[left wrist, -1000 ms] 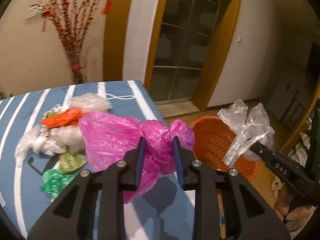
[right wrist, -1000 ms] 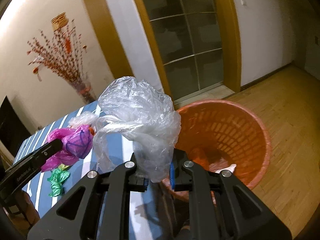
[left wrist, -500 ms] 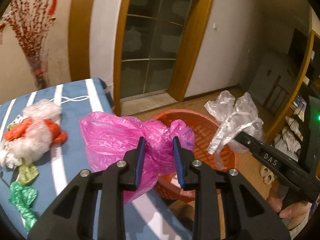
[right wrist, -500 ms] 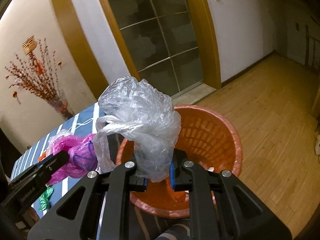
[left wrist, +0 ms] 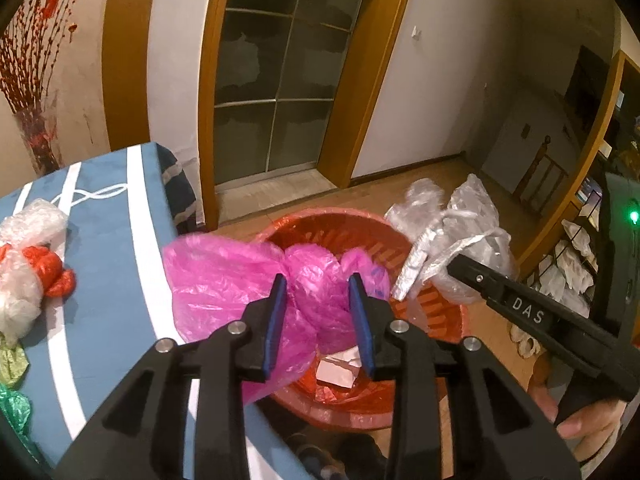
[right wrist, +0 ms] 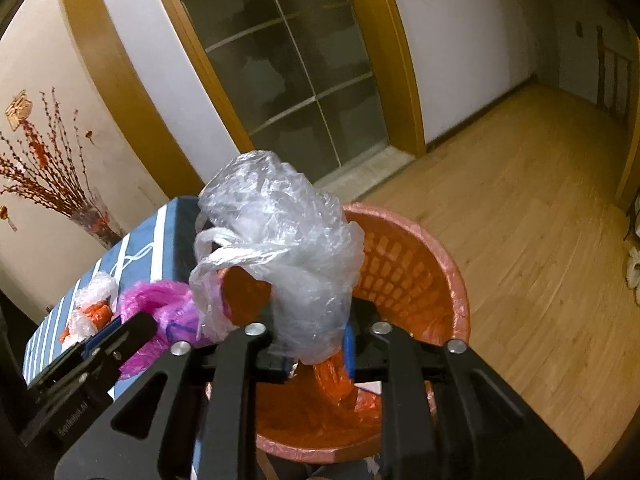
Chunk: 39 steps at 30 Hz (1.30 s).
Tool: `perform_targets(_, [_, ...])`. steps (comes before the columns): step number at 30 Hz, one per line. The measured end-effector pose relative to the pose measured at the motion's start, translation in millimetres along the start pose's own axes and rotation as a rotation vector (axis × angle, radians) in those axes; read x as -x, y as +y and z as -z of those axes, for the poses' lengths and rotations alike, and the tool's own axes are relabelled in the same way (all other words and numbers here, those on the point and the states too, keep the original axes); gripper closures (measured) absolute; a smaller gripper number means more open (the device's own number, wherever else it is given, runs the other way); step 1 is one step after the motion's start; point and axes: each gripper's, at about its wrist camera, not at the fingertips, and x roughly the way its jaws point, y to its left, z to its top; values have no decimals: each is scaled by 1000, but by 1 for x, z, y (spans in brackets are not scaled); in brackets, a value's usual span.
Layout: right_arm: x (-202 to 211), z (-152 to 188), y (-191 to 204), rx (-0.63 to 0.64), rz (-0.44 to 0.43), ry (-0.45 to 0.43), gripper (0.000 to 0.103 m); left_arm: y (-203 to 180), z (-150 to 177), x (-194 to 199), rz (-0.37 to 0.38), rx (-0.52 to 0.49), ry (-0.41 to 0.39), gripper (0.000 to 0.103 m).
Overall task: Collect trash
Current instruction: 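Release the pink bag into the basket with the left tool while the right tool releases the clear bag, then grasp the green bag with the right tool while the left tool grasps a clear bag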
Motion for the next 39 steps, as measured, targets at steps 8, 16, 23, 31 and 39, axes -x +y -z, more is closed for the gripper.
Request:
perform_targets(8, [-12, 6, -11, -12, 25, 50, 62, 5, 6, -13, -5, 12, 30, 56])
perform_targets(16, [-13, 2, -11, -5, 34, 62, 61, 7, 7, -8, -11, 8, 22, 55])
perform_targets(23, [-4, 2, -7, 11, 31, 44, 61, 9, 7, 3, -19, 10, 4, 55])
perform_targets(31, [11, 4, 13, 64, 31, 13, 61, 27, 10, 29, -56, 33, -28, 50])
perform_targets(39, [25, 13, 47, 135, 9, -8, 61, 79, 19, 78, -154, 84, -81, 44])
